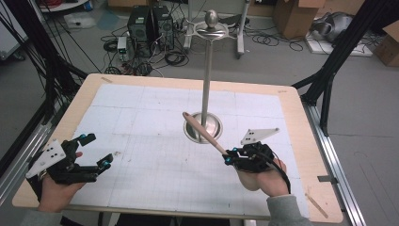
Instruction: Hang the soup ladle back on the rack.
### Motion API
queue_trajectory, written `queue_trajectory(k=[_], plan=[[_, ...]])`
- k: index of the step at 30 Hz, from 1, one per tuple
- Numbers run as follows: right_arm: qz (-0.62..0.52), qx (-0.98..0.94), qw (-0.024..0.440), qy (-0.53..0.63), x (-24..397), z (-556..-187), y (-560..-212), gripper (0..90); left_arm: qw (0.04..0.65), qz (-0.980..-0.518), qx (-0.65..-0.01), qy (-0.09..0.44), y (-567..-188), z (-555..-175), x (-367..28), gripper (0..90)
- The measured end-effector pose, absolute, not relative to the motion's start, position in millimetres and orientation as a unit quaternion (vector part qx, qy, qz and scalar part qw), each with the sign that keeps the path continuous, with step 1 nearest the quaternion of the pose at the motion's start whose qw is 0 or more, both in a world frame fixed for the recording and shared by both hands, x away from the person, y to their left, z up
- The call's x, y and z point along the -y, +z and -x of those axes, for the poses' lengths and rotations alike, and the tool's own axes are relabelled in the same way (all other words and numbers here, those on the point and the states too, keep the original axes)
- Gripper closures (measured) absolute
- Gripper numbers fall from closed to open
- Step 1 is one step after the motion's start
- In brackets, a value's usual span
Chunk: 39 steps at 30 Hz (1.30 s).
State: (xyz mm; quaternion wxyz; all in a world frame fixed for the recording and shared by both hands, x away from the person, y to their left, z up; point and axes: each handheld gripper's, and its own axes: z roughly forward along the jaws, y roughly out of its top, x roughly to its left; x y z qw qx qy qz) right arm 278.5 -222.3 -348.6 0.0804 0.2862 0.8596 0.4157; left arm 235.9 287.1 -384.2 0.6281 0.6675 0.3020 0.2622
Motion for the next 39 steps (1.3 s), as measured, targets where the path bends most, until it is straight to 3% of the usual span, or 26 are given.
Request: queue_trajectory(k=[39], plan=[[-0.293,-0.816,0.16,0.472,302,-282,-262,78.0,0.626,-0.665,-0.309,0.265,-386,-233,-291,5.6]])
